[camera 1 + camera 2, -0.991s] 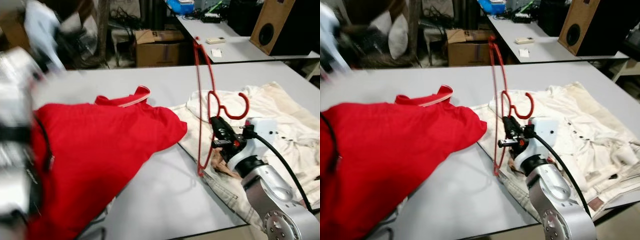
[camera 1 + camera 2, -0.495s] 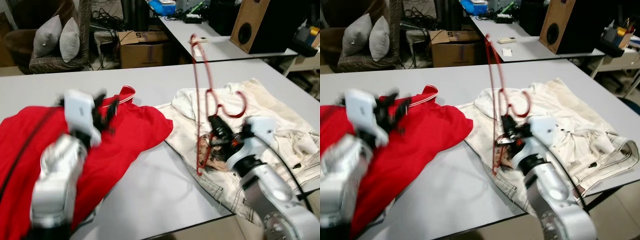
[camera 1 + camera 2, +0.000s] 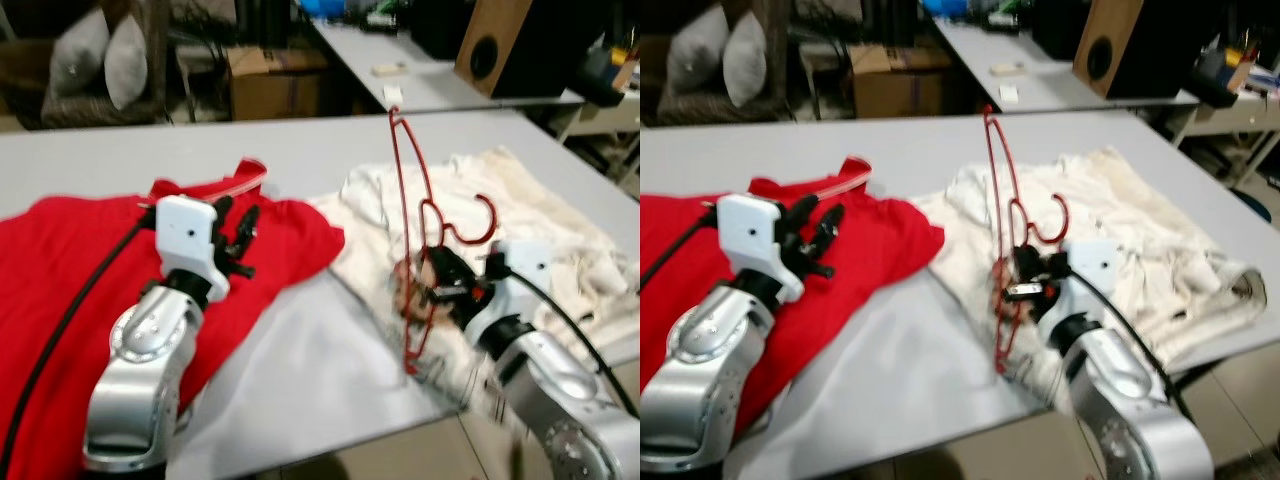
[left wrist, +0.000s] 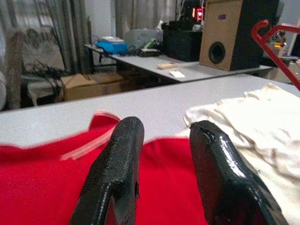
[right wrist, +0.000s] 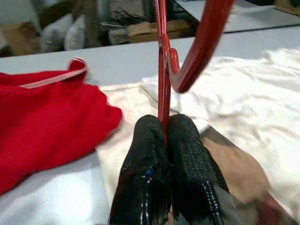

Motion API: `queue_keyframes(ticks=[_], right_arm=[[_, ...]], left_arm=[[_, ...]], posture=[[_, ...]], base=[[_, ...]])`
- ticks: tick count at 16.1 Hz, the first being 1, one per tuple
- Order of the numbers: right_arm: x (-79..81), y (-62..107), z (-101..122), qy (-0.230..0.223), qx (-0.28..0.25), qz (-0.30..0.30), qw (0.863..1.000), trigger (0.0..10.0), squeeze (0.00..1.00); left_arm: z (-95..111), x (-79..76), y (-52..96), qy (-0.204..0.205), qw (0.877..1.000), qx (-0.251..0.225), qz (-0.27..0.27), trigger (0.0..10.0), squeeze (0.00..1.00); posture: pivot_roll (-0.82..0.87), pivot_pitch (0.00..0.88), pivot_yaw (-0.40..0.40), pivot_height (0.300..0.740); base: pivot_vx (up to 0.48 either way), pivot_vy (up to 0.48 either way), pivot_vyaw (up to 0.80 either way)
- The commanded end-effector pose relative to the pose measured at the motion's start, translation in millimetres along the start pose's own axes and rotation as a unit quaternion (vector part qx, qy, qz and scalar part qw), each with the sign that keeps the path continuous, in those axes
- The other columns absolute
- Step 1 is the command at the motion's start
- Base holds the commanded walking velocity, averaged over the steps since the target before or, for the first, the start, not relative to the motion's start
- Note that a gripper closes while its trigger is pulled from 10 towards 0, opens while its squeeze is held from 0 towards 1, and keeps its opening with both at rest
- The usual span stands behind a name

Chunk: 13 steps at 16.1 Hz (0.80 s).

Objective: Hang hanger

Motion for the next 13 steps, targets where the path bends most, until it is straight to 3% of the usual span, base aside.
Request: queue_keyframes(ticks=[1, 2, 3, 5, 8, 9, 10, 11, 12, 13], right_arm=[[-7.2, -0.5, 4, -0.003, 0.002, -0.022, 1.000, 10.0, 0.00], [-2.7, -0.6, 3, -0.016, 0.023, -0.008, 1.000, 10.0, 0.00], [7.0, 0.9, 14, 0.025, -0.013, 0.048, 0.998, 10.0, 0.00], [3.2, 0.4, 19, 0.025, -0.030, 0.033, 0.999, 10.0, 0.00], [21.2, -0.1, 21, 0.042, -0.017, 0.117, 0.992, 10.0, 0.00], [27.2, 1.7, 22, 0.067, -0.017, 0.151, 0.986, 10.0, 0.00], [29.6, 2.8, 23, 0.101, -0.013, 0.190, 0.976, 10.0, 0.00], [25.8, 3.7, 24, 0.103, 0.013, 0.229, 0.968, 10.0, 0.00], [23.2, 4.2, 23, 0.099, 0.025, 0.245, 0.964, 10.0, 0.00], [15.6, 1.8, 22, 0.123, 0.041, 0.253, 0.959, 10.0, 0.00]], left_arm=[[5, -3.6, 0.8, 0.001, 1.000, -0.005, 0.000, 10.0, 0.00], [3, -5.7, -0.7, 0.003, 1.000, 0.001, -0.003, 10.0, 0.00], [2, -7.4, -0.8, -0.004, 1.000, 0.004, -0.007, 10.0, 0.00], [10, -8.6, -1.6, 0.013, 1.000, -0.016, -0.007, 10.0, 0.00], [9, -6.1, -3.2, -0.004, 1.000, -0.016, -0.007, 10.0, 0.00], [12, -4.6, -4.2, -0.013, 1.000, -0.023, -0.008, 10.0, 0.00], [23, -4.5, -7.8, 0.003, 0.999, -0.045, -0.022, 10.0, 0.00], [51, -5.0, -13.2, 0.018, 0.993, -0.098, -0.059, 10.0, 0.00], [64, -6.0, -14.4, 0.039, 0.988, -0.123, -0.083, 10.0, 0.00], [85, -6.8, -15.2, 0.045, 0.978, -0.160, -0.126, 10.0, 0.00]], posture=[[0.03, 0.020, -0.050, 0.740], [0.02, 0.019, -0.047, 0.740], [0.02, 0.013, -0.048, 0.740], [0.03, 0.009, -0.049, 0.740], [0.03, 0.000, -0.056, 0.740], [0.03, 0.000, -0.063, 0.740], [0.04, 0.000, -0.070, 0.740], [0.05, 0.000, -0.074, 0.740], [0.06, 0.000, -0.081, 0.740], [0.06, 0.000, -0.082, 0.740]], base=[[0.000, 0.000, 0.00], [0.000, 0.000, 0.00], [0.000, 0.000, 0.00], [0.000, 0.000, 0.00], [0.000, 0.000, 0.00], [0.000, 0.000, 0.00], [0.000, 0.000, 0.00], [0.000, 0.000, 0.00], [0.000, 0.000, 0.00], [0.000, 0.000, 0.00]])
Point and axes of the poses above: a point about 5 cm out from each wrist's last joint towards the gripper, its own y axis pointing back from the gripper into the wrist, its own z axis along the axis of the wrist's last joint, x = y × z, the point moved 3 cm from there along -y, pointing out of the wrist towards the gripper, and after that the axes turned 5 degrees about -y, right-handed, at the moved point
